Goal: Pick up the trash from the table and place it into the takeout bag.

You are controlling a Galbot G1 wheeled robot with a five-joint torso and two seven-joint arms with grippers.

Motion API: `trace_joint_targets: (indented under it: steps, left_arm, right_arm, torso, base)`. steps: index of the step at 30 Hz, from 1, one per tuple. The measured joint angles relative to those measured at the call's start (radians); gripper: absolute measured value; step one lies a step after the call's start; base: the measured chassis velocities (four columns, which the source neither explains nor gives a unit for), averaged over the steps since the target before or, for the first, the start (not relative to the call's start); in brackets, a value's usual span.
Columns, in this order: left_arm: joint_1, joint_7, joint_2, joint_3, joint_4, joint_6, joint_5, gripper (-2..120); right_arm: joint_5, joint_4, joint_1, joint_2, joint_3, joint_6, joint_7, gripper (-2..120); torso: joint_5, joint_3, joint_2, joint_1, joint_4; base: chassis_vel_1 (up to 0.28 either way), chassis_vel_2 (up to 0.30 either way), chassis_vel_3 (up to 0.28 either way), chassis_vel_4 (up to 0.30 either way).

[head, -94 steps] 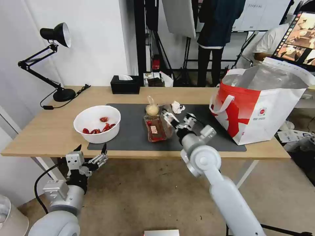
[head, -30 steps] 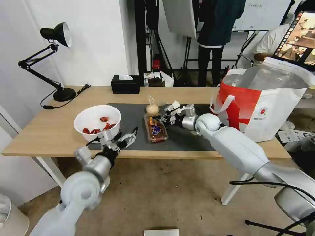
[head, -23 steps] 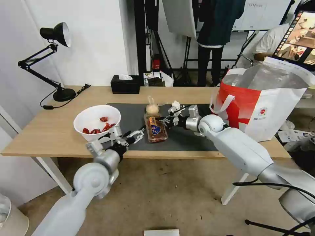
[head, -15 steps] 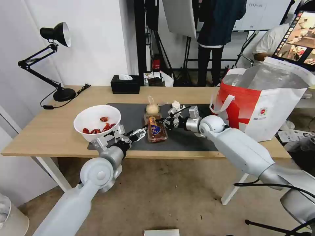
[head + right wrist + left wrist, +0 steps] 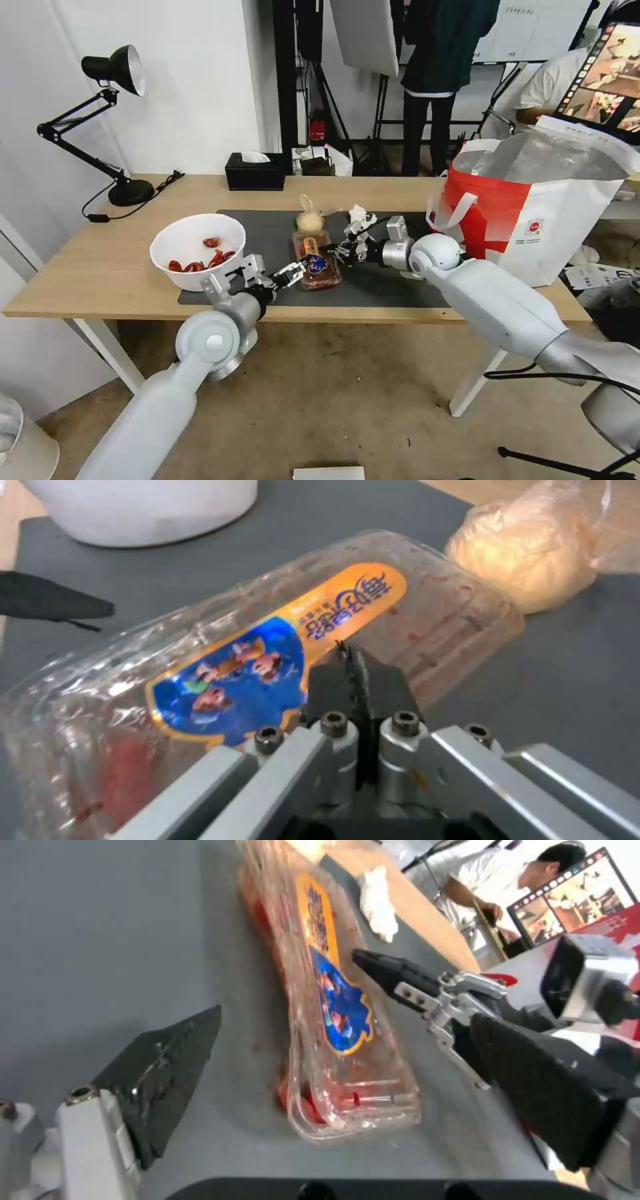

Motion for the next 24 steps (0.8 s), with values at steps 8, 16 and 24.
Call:
trace_joint_targets:
  steps: [8,16,24]
  left_arm:
    - [-0.020,-0.008,-0.012,0.019,0.023,0.005,-0.012,100]
    - [-0.036,-0.011,-0.024,0.028,0.042,0.017,-0.018,100]
    - [-0.042,-0.019,-0.028,0.033,0.053,0.032,-0.043,96]
  right_arm:
    - [0.009,0.001,-0.008,-0.011,0.000,0.000,-0.035,0]
    - [0.009,-0.002,-0.008,0.000,-0.002,0.000,-0.041,0]
    - [0.011,-0.002,-0.001,0.004,-0.005,-0.001,-0.038,0]
  torso:
    - [0.0000,0.000,0.000,0.000,0.0000]
    - [0.0000,0.000,0.000,0.000,0.0000]
    - [-0.0001,0.000,0.000,0.000,0.0001]
  base:
    - [0.000,0.000,0.000,0.000]
    - [0.000,0.000,0.000,0.000]
    - [0.000,0.000,0.000,0.000]
